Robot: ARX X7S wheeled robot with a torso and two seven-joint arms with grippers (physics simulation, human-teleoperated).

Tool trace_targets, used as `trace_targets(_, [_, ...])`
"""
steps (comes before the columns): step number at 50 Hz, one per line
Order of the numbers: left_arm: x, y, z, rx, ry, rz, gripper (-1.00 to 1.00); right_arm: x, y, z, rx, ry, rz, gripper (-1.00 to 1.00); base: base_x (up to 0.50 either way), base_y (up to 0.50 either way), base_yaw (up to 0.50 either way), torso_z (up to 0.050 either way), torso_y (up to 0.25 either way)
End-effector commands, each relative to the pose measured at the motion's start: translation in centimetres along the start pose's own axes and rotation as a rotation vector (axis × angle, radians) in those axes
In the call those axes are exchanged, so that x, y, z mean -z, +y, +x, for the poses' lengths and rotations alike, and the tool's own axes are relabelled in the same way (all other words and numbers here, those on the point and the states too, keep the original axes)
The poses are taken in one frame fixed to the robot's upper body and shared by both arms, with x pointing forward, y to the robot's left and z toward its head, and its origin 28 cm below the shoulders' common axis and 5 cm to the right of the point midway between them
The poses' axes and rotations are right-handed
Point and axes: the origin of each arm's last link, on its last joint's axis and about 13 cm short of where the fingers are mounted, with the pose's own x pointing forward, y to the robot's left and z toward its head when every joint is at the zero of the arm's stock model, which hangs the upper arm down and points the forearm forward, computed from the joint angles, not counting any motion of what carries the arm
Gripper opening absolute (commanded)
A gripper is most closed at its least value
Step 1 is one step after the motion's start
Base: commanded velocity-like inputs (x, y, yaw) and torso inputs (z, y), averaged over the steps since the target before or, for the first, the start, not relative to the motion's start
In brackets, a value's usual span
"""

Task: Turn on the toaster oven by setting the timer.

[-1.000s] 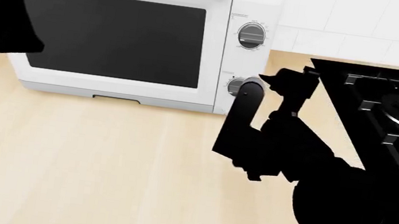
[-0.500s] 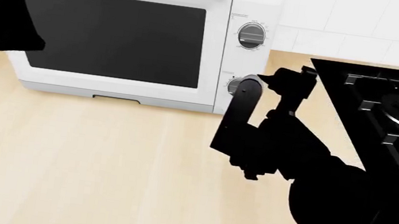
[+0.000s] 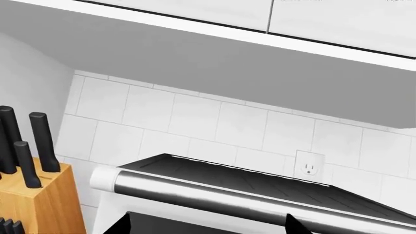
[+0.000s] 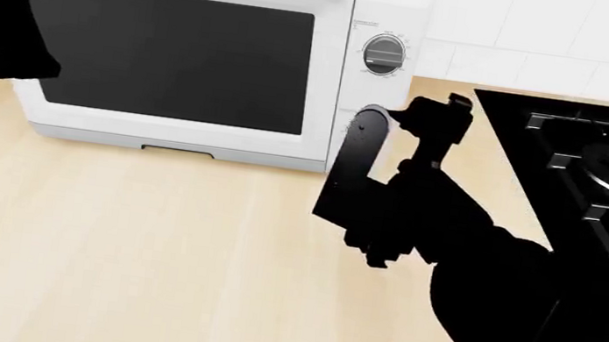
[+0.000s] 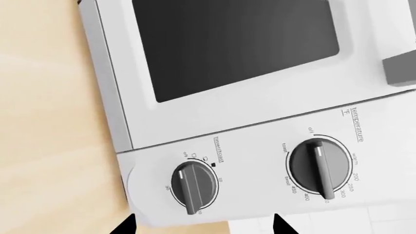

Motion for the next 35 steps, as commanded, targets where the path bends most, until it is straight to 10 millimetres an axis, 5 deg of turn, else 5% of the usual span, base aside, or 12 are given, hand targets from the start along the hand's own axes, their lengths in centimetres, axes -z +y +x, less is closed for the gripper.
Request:
trace_targets(1, [-0.03,0.00,-0.03,-0.001,0.000,-0.008,1.00,-0.32,0.06,0.47,-0.030,0.007,0.000,1.00,0.00,0.00,0.00,0.000,0.000])
trace_targets(35, [-0.09,0.13,0.02,-0.017,-0.001,-0.025,1.00,-0.69,0.37,1.36,-0.067,0.080,0.041,1.00,0.00,0.00,0.00,0.000,0.000])
